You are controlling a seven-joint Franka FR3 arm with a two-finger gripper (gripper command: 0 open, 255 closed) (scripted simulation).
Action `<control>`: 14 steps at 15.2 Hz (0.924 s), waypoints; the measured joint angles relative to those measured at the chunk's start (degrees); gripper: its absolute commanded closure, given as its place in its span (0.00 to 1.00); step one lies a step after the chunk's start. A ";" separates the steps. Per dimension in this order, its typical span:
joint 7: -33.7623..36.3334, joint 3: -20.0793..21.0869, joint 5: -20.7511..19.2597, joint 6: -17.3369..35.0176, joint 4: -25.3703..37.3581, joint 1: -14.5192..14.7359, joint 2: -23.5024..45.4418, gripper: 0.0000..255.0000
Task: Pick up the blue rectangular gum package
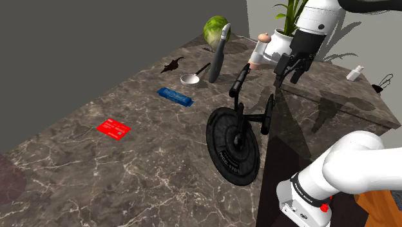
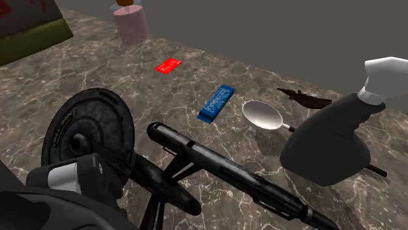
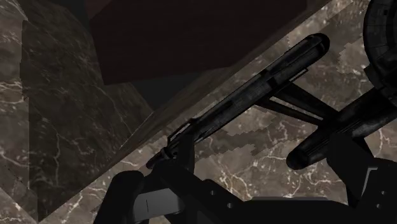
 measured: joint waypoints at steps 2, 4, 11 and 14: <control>-0.03 0.34 0.16 0.55 0.37 0.26 0.79 0.00; -0.32 1.39 0.56 2.87 1.15 1.04 3.57 0.00; -1.69 5.54 1.19 12.01 5.11 3.90 15.00 0.00; -1.97 7.49 0.89 15.44 8.38 4.95 20.96 0.00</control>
